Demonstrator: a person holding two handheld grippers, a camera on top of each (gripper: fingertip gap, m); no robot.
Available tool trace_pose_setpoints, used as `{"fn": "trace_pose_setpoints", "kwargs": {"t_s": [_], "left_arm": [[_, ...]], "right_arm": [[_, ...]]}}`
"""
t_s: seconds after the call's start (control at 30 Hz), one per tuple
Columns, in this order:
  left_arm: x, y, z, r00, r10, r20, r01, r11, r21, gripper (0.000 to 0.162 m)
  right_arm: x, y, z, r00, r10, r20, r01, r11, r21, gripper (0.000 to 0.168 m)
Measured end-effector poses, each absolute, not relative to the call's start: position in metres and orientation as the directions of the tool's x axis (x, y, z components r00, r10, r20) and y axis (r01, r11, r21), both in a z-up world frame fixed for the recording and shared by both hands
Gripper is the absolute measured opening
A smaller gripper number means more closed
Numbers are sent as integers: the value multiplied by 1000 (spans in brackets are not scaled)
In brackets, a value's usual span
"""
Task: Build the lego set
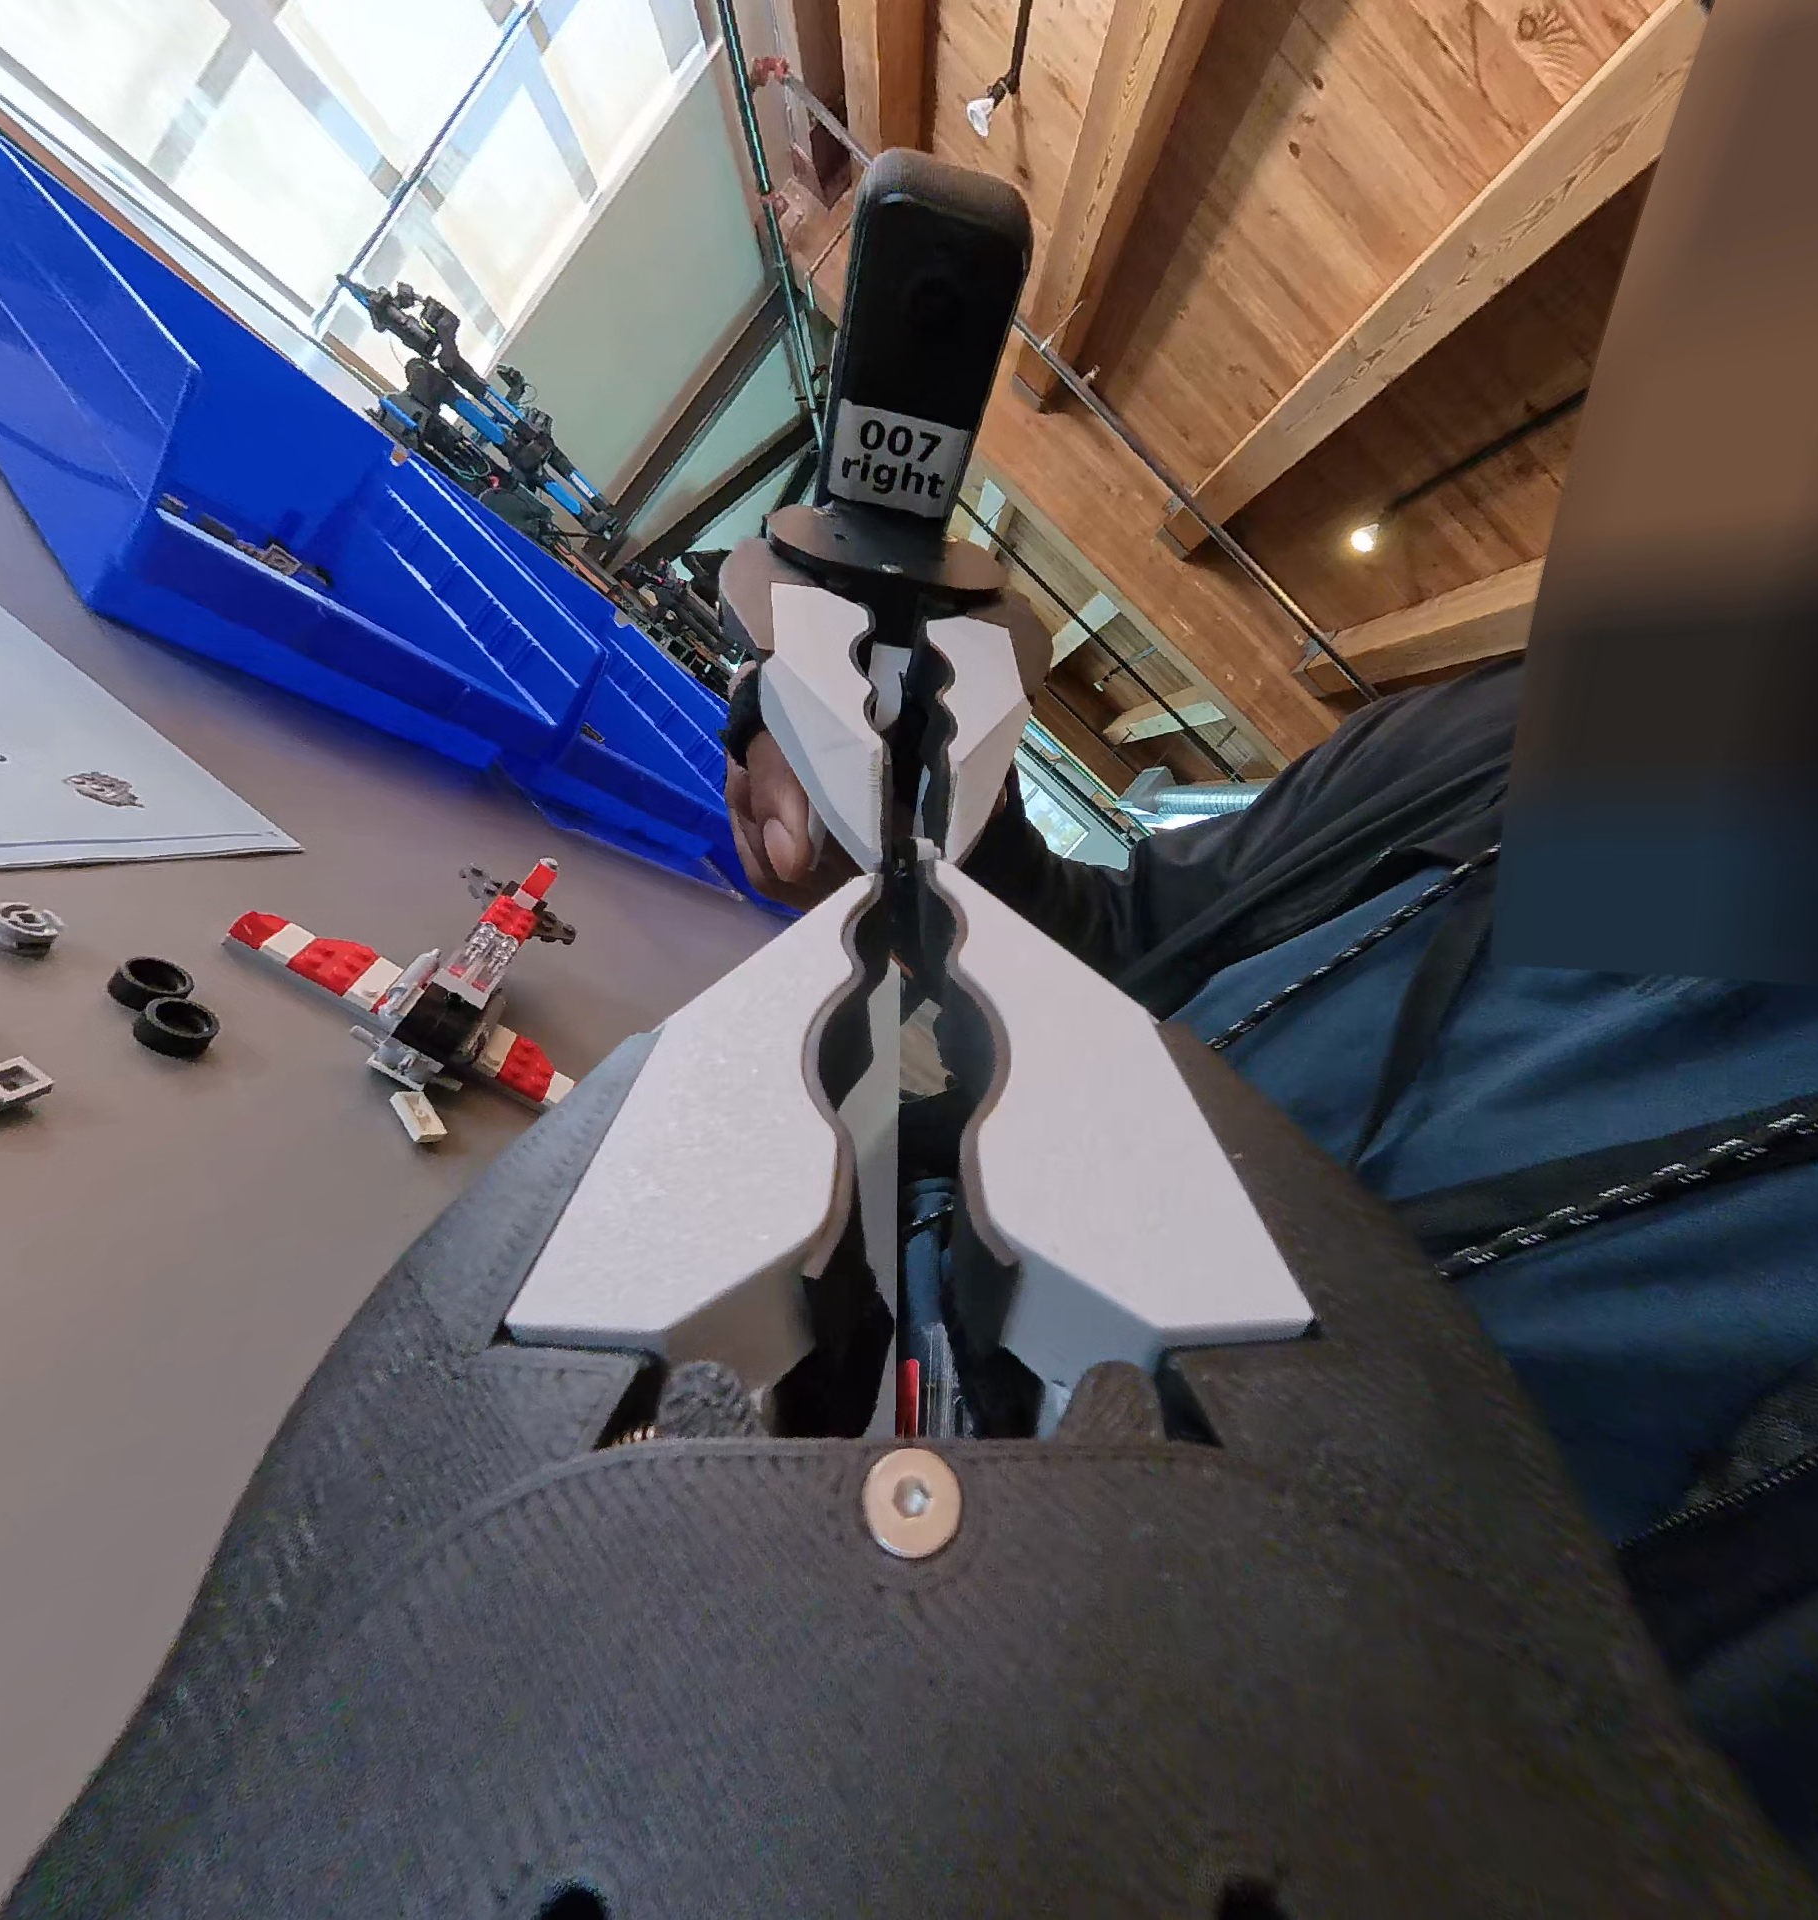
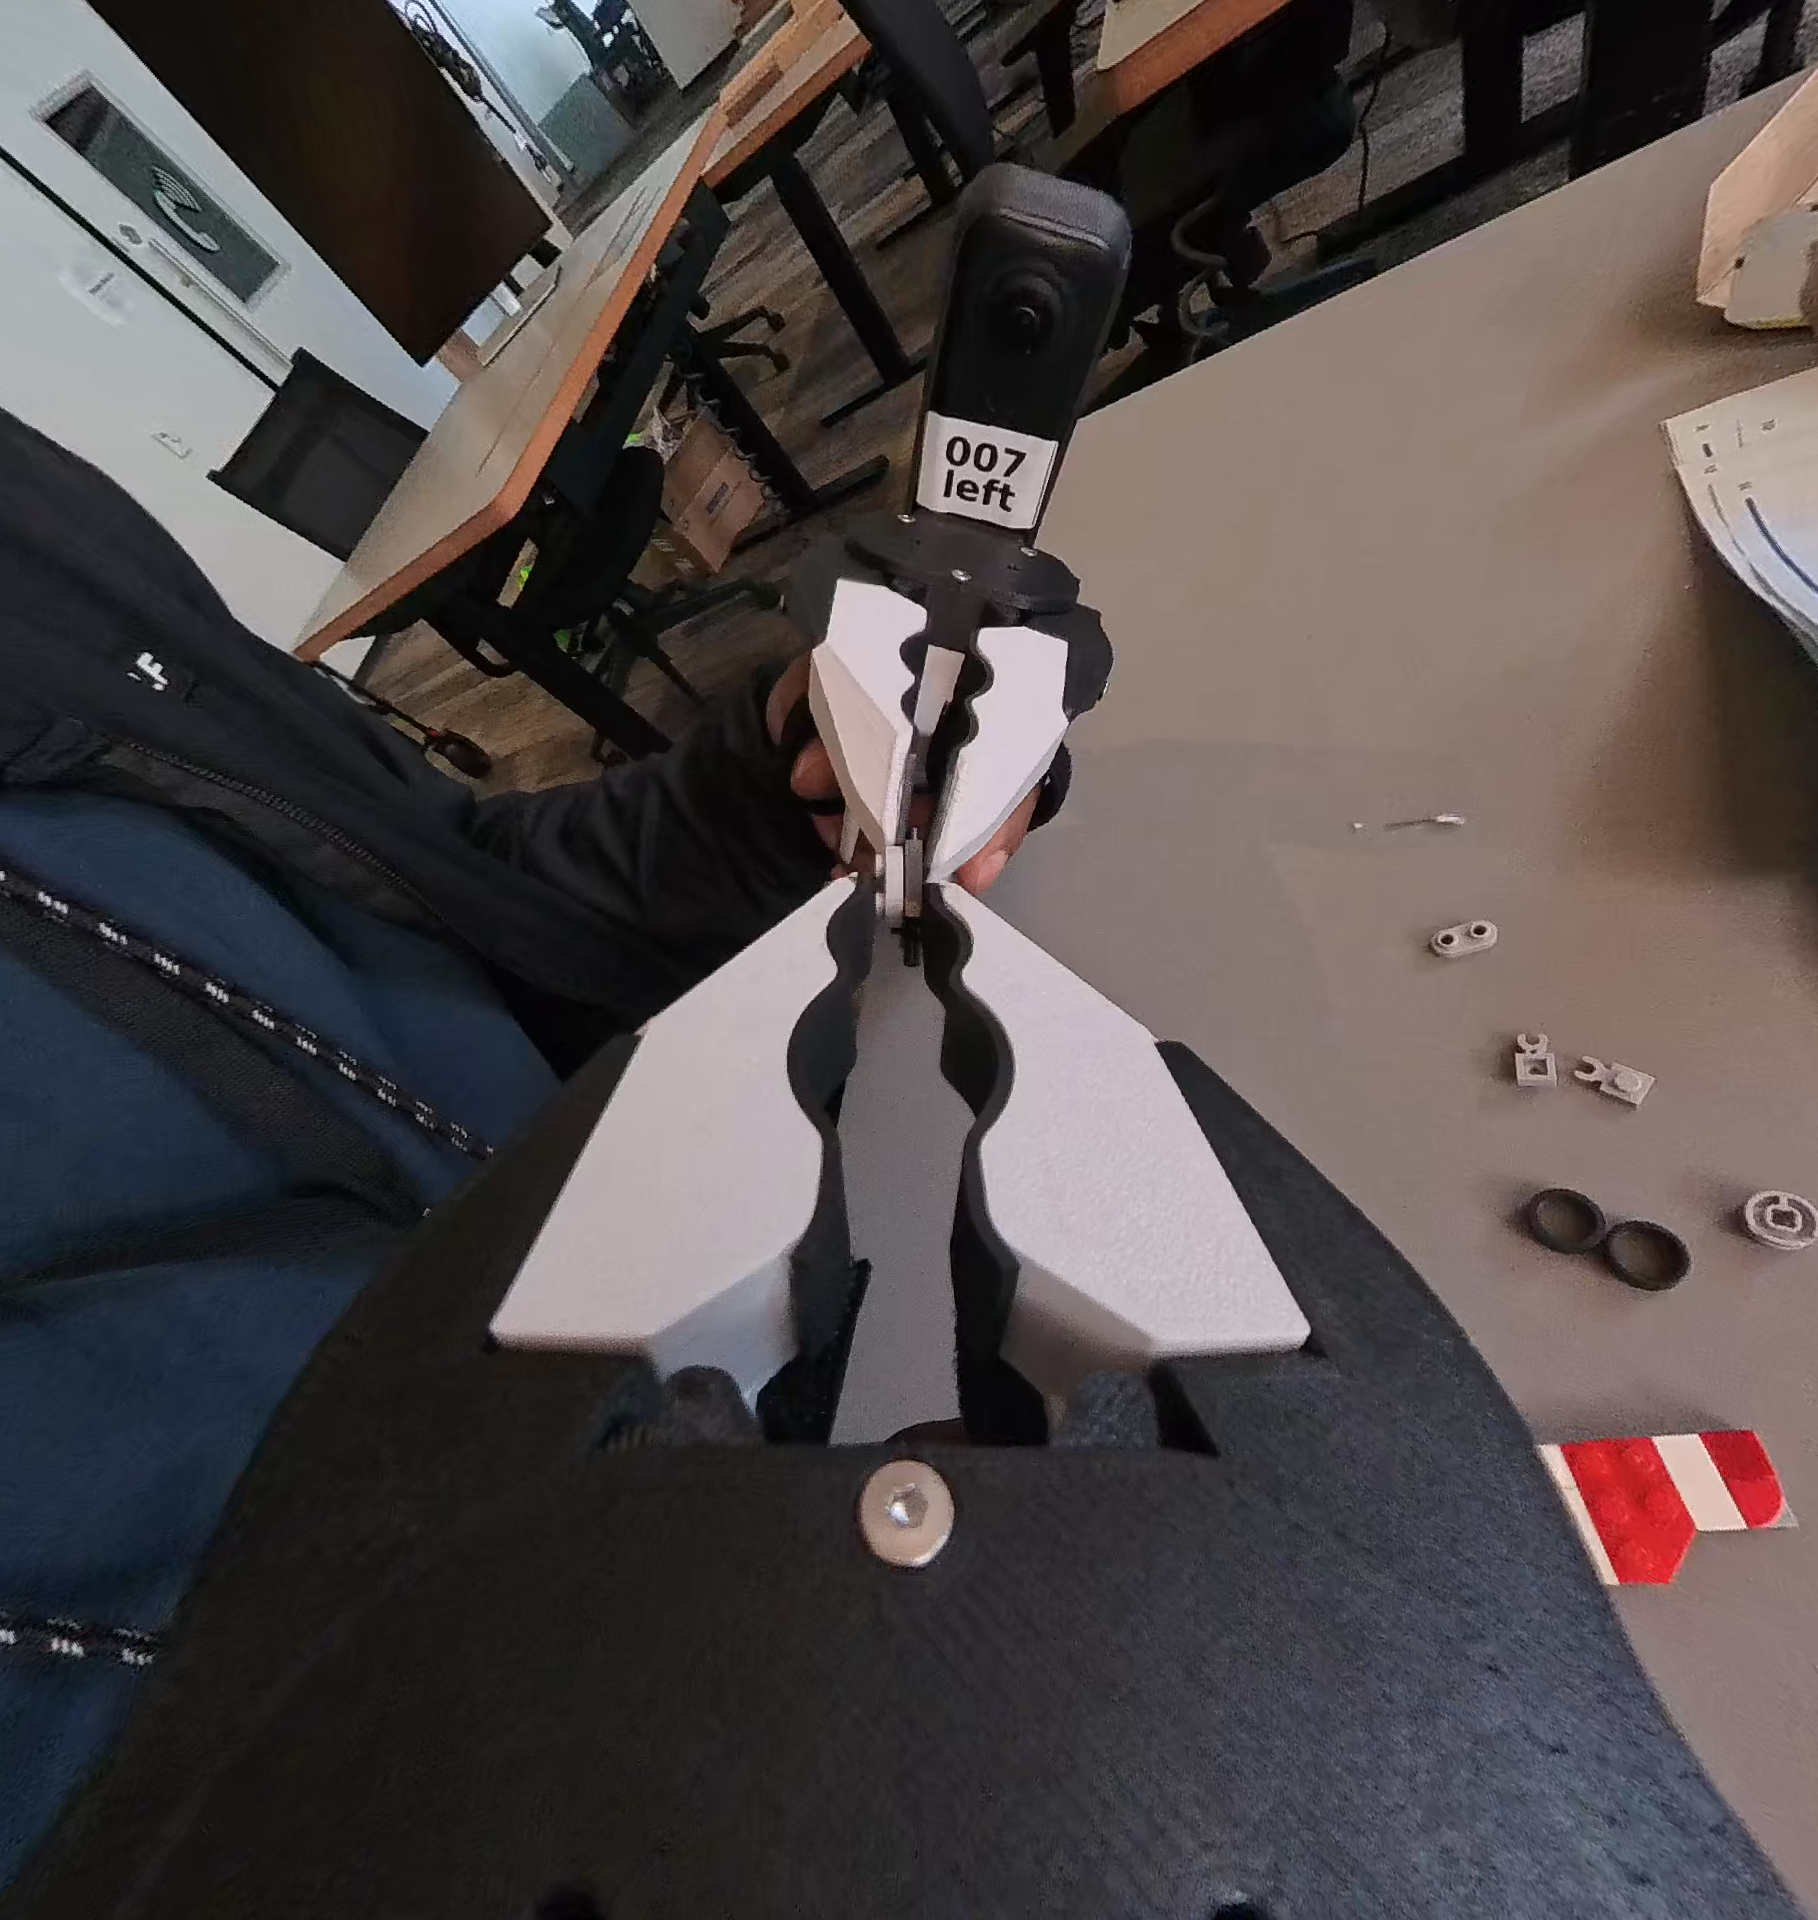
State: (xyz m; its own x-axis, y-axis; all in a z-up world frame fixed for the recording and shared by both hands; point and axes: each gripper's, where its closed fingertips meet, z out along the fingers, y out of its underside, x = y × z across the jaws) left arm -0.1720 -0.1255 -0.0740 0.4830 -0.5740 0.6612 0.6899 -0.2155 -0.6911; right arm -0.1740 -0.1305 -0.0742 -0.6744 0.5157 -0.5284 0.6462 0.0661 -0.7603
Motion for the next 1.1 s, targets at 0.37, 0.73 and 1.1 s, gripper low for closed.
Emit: {"fn": "trace_pose_setpoints", "kwargs": {"t_s": [0.37, 0.73, 1.1], "left_arm": [[-205, -124, -92, 475, -432, 767, 772, -214, -598, 1], [-280, -132, -137, 367, -124, 922, 927, -26, -373, 2], [-286, -138, -134, 357, -148, 922, 933, -4, -361, 2]], "right_arm": [[-206, -105, -94, -582, 654, -483, 653, 22, -757, 29], [-264, -90, -174, -786, 618, 26, 464, 617, -636, 29], [-278, -89, -216, -903, 423, 83, 335, 810, -481, 27]]}}
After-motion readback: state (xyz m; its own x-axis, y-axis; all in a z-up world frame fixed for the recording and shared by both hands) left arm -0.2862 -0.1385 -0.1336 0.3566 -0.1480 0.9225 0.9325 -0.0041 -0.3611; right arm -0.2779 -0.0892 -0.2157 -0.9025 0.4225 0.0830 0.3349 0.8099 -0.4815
